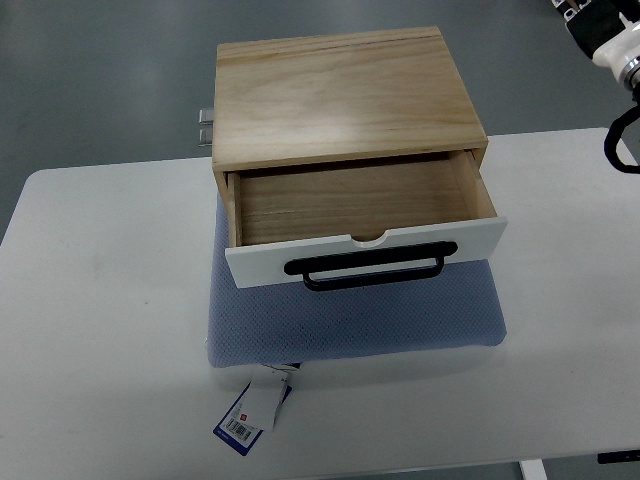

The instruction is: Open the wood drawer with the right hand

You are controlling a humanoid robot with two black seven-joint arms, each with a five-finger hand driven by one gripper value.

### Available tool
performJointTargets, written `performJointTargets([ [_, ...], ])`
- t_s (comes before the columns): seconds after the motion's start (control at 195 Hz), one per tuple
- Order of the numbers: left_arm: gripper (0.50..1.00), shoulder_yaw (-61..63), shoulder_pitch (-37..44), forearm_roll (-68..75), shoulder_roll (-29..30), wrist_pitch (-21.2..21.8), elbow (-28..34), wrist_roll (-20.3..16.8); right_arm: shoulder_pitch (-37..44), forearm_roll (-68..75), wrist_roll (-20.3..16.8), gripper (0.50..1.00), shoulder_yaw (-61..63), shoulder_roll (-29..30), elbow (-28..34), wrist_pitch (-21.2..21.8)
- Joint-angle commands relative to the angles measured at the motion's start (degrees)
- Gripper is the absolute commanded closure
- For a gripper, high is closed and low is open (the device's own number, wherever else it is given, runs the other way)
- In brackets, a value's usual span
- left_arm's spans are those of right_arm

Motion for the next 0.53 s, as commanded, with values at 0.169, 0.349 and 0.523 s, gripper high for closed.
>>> performJointTargets([
  [0.169, 0.500, -0.01, 0.00, -0.02, 0.00, 0.00, -0.01, 0.00, -4.62, 0.05, 2.63, 0.558, 3.78, 3.71, -1.62, 4.12],
  [0.349, 0.500, -0.01, 0.00, -0.02, 0.00, 0.09, -0.09, 0.00, -4.71, 0.05, 2.55, 0.556, 3.95, 3.98, -1.62, 5.97],
  [0.523, 0.500, 0.08, 0.00, -0.02, 0.00, 0.00, -0.09, 0.00, -5.24, 0.05, 2.55, 0.556, 3.87, 4.07, -1.62, 6.40],
])
